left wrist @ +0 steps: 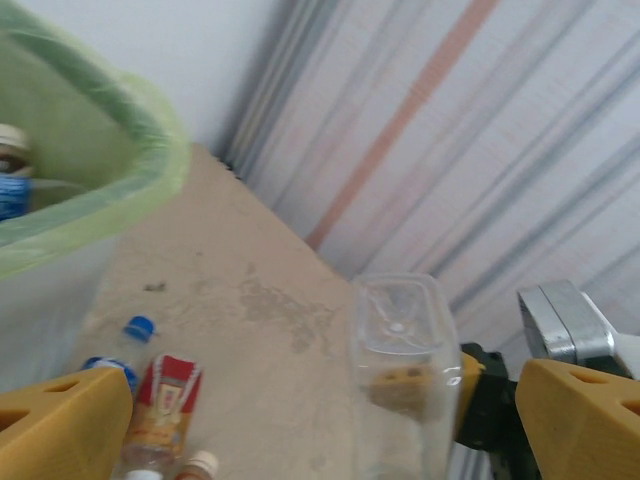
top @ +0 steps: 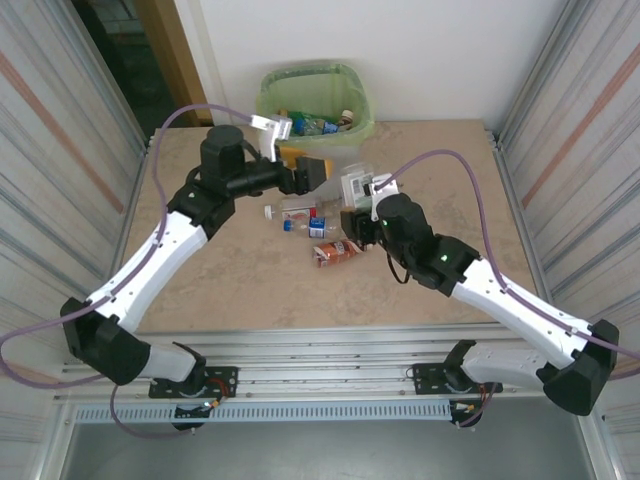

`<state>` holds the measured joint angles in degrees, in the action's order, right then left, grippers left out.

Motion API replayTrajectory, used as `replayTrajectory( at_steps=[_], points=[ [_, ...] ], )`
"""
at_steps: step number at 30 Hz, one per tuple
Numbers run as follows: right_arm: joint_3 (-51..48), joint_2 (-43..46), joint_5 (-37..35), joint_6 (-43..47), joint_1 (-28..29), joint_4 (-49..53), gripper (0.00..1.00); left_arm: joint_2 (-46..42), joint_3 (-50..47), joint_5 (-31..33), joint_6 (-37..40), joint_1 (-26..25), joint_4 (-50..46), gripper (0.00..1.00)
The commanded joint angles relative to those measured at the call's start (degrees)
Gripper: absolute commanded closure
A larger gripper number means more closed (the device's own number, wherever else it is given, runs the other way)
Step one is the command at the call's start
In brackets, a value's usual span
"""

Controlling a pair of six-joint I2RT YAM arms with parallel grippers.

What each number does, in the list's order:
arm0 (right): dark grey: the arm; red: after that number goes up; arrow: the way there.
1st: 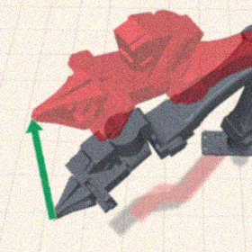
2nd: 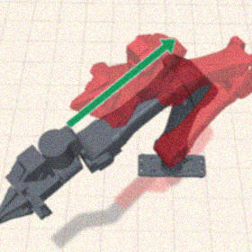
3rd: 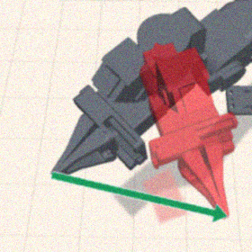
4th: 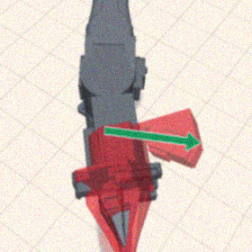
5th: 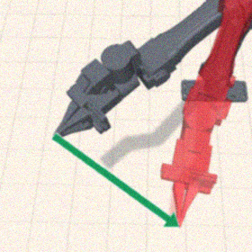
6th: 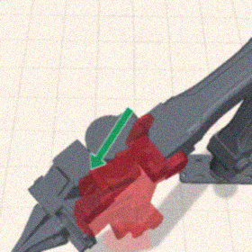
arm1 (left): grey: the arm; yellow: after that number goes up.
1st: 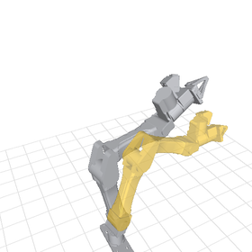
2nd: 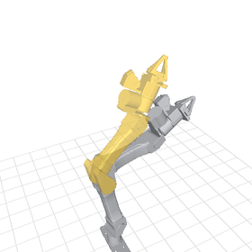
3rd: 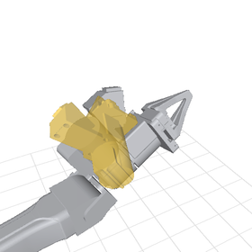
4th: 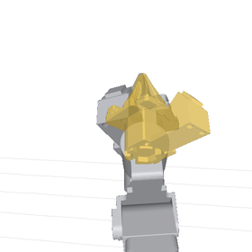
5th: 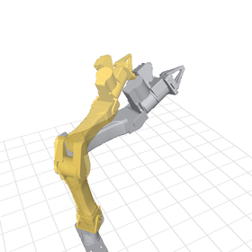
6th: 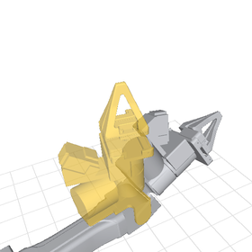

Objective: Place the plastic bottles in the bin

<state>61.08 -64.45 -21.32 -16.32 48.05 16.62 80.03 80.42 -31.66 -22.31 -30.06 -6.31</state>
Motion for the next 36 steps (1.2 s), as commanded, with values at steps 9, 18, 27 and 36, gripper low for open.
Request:
replayTrajectory(
  at_steps=[9, 18, 27, 36],
  points=[
    [5.5, -3.7, -0.8, 6.3, 1.1, -7.2, 0.62, 5.6, 6.5, -7.5, 2.4, -2.3, -4.0, 0.10],
    [7.4, -5.6, 0.1, 7.6, 1.1, -8.3, 0.62, 7.6, 7.2, -9.7, 1.4, -2.6, -3.1, 0.35],
    [6.9, -6.0, -1.0, 7.1, 1.2, -7.5, 0.48, 7.4, 7.1, -7.8, 1.8, -2.5, -2.6, 0.70],
    [4.2, -3.1, -3.0, 5.7, 1.1, -6.8, 0.02, 6.4, 9.2, -4.6, 2.4, 0.1, -2.2, 0.81]
  ],
)
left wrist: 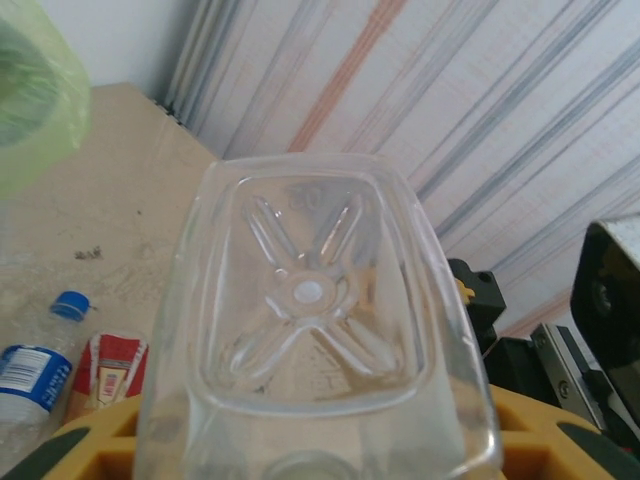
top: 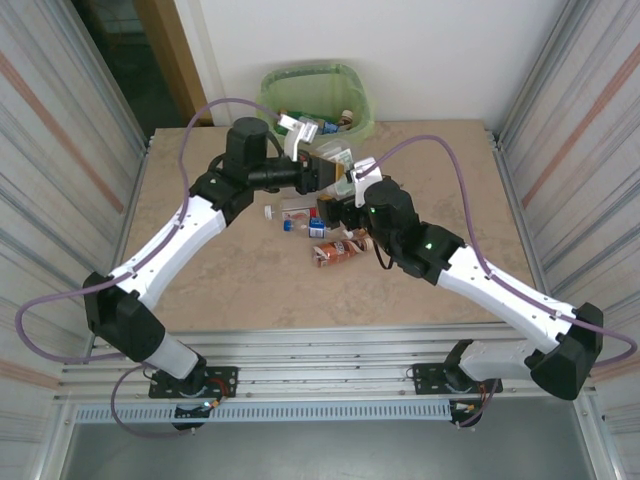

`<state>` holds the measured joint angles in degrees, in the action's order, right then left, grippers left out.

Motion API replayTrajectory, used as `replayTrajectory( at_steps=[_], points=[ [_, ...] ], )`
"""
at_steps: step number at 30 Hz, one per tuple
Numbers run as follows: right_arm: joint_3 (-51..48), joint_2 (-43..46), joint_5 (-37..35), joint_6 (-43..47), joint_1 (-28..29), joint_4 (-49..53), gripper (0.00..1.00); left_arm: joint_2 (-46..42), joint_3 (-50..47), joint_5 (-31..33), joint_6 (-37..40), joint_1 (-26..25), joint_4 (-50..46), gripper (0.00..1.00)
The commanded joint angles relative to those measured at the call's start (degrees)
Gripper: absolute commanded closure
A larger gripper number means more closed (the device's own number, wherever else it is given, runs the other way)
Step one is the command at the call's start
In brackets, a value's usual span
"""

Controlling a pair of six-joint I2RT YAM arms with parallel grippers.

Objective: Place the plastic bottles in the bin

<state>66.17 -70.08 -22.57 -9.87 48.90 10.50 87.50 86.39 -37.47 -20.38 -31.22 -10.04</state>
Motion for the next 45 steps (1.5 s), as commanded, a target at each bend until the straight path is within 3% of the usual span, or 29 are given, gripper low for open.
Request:
replayTrajectory(
  at_steps=[1, 11, 18, 24, 35, 45],
  points=[
    [-1.3, 2.9, -1.9, -0.9, 0.3, -0.6, 0.02, -1.1, 3.6, 1.4, 0.4, 1.7, 1.6, 0.81],
    [-4.1, 7.6, -6.6, -5.6, 0.3, 2.1, 0.02, 2.8, 13.7, 5.9, -0.7, 8.5, 4.0, 0.82],
    [-5.7, 11.0, -9.3, -10.2, 0.3, 6.3, 0.02, 10.9, 22.7, 11.4, -8.5, 12.7, 9.9, 0.81],
    [-8.1, 14.8, -11.2, -12.6, 0.3, 7.5, 0.02, 20.3, 32.0, 17.0, -11.0, 12.8, 12.3, 0.80],
    [-9.2, 15.3, -13.4, -15.6, 0.3, 10.4, 0.02, 38.9, 49.9, 19.2, -14.6, 12.1, 11.3, 0.70],
    [-10.2, 15.4, -13.8, -16.4, 0.3, 11.4, 0.02, 43.6, 51.5, 21.3, -10.9, 11.5, 9.1, 0.67]
  ],
)
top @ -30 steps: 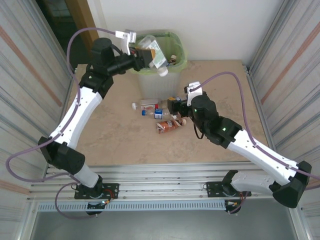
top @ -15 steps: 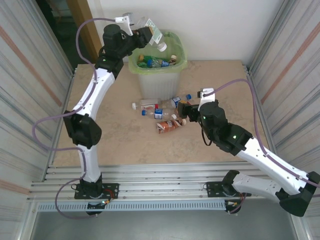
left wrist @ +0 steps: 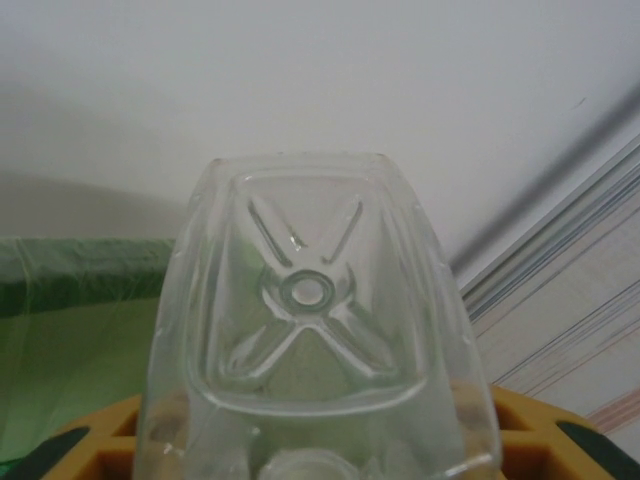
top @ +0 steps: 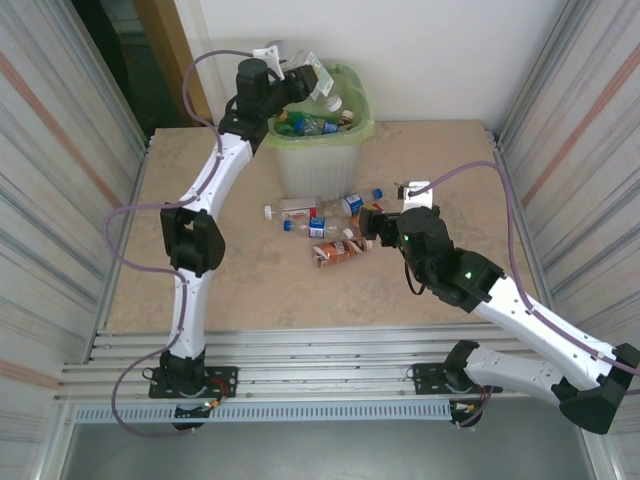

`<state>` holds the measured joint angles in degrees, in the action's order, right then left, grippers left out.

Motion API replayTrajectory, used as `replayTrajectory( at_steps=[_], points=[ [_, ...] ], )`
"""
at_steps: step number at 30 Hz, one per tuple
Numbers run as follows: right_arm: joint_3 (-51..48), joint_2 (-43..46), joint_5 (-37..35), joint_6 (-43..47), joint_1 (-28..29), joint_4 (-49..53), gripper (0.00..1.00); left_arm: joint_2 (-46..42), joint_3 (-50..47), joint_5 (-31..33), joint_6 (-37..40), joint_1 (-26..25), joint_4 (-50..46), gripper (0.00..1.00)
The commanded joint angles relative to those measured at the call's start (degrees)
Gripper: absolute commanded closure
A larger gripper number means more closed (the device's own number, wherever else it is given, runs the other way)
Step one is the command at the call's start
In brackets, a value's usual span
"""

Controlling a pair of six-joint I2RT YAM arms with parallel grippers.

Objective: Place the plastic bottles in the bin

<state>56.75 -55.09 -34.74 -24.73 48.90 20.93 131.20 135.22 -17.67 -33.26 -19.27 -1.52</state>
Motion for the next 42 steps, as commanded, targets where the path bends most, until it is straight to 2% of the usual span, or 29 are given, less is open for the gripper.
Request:
replayTrajectory(
  at_steps=[1, 6, 11, 21, 26, 33, 42],
  points=[
    [-0.7, 0.4, -1.6, -1.7, 0.3, 1.0, 0.02, 0.2, 2.7, 1.8, 2.5, -0.4, 0.0, 0.65],
    [-0.9, 0.4, -1.6, -2.2, 0.3, 1.6, 0.02, 0.4, 2.7, 2.8, 4.5, -0.5, -3.0, 0.46],
    [-0.8, -0.2, -1.3, -2.4, 0.3, 1.7, 0.02, -0.7, 2.2, 3.7, 6.4, -0.6, -4.7, 0.33],
    [0.3, -1.2, -1.0, -2.6, 0.3, 2.3, 0.02, -8.4, -4.4, 9.0, 11.8, -0.6, -4.9, 0.30],
    [1.6, -4.3, -1.7, -3.5, 0.2, 3.4, 0.02, -13.0, -7.2, 8.9, 13.2, -0.6, -5.3, 0.29],
    [5.8, -9.7, -2.4, -9.1, 0.2, 8.0, 0.02, -19.9, -12.1, 5.9, 14.4, -0.8, -4.7, 0.21],
    [13.3, -19.9, -1.4, -21.2, 0.5, 16.8, 0.02, -33.8, -28.3, 6.9, 17.8, -0.9, 0.5, 0.05]
  ],
)
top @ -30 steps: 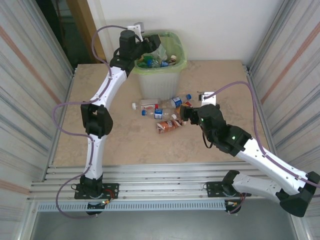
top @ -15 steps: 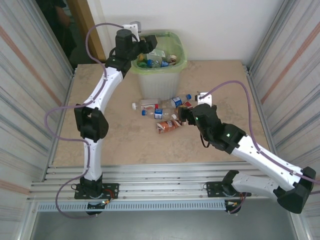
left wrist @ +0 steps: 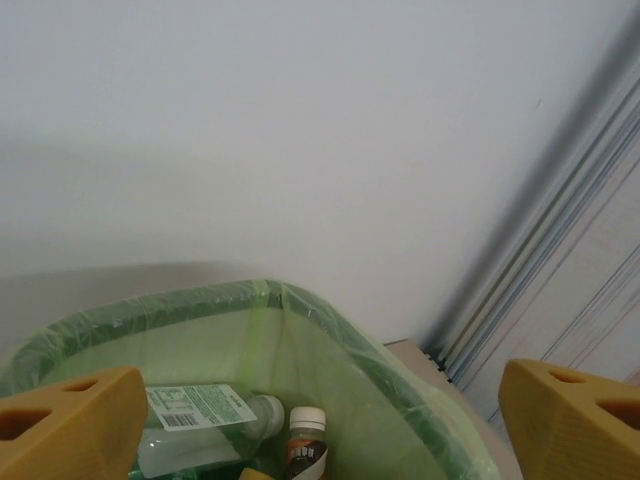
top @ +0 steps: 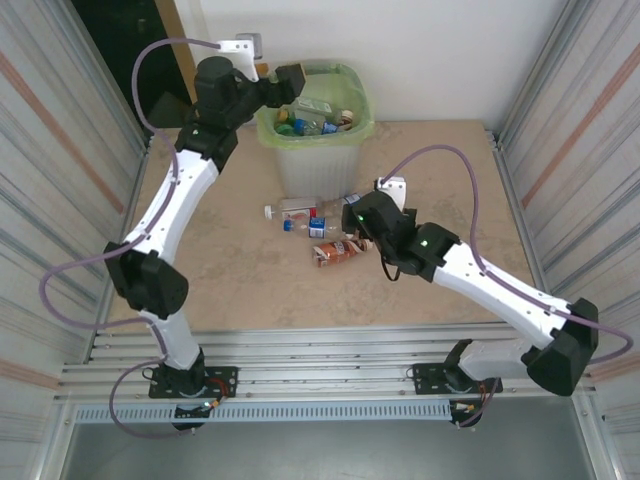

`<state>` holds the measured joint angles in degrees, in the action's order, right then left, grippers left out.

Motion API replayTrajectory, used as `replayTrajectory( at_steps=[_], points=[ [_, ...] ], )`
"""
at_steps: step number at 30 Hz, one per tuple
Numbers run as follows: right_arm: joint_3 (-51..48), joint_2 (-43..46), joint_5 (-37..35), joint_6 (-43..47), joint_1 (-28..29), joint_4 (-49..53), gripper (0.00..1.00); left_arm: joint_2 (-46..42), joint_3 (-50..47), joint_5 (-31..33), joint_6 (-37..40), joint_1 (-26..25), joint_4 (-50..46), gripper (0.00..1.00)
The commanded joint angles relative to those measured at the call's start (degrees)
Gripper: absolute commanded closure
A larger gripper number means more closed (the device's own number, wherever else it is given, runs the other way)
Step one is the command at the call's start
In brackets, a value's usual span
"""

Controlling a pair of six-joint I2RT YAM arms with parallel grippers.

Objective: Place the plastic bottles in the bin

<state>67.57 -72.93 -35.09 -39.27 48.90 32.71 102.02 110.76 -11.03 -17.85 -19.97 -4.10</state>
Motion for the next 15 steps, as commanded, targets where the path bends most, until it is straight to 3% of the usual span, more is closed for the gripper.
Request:
replayTrajectory(
  at_steps=[1, 15],
  points=[
    [3.1, -3.0, -1.0, -8.2, 0.5, 5.8, 0.02, -6.1, -5.6, 0.6, 2.8, -0.3, 3.5, 0.03],
    [7.6, -15.5, 6.3, -20.2, 0.5, 11.2, 0.02, -28.4, -36.4, 11.1, 4.6, 1.0, 8.3, 0.01]
  ],
)
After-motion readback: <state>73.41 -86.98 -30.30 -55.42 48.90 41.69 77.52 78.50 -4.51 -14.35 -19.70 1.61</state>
